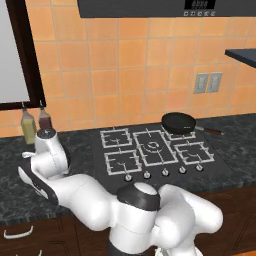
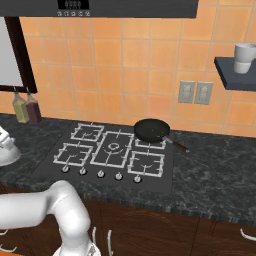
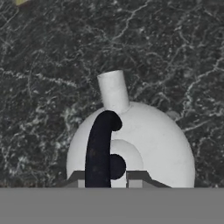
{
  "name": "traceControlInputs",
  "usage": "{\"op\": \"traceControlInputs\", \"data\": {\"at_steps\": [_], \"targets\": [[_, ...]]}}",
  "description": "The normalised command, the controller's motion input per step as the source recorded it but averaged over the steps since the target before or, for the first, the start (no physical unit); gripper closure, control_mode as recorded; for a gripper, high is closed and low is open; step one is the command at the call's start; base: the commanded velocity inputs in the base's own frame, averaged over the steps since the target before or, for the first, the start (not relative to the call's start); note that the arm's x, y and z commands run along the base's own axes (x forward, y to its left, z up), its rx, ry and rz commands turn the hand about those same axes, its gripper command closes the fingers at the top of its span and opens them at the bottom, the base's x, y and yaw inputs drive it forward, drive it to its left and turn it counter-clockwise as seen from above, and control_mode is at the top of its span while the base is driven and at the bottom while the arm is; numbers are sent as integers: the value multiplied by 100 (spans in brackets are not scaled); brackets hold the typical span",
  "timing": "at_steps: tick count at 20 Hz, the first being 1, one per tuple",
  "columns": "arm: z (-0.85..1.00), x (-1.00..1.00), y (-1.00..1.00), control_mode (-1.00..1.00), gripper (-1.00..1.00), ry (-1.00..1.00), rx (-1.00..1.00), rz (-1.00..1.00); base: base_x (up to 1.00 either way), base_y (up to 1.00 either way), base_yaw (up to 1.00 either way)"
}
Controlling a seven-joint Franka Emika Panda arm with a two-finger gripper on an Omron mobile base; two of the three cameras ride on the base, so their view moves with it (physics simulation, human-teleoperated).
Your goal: Pick the kettle from the counter and place it on a stove burner. Then turn the burner on.
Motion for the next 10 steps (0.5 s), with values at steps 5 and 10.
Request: {"op": "traceControlInputs", "data": {"at_steps": [5,10], "targets": [[4,-6,0,-100,100,0,0,0,0,0,0],[39,-39,-37,-100,100,0,0,-11,0,0,0]]}}
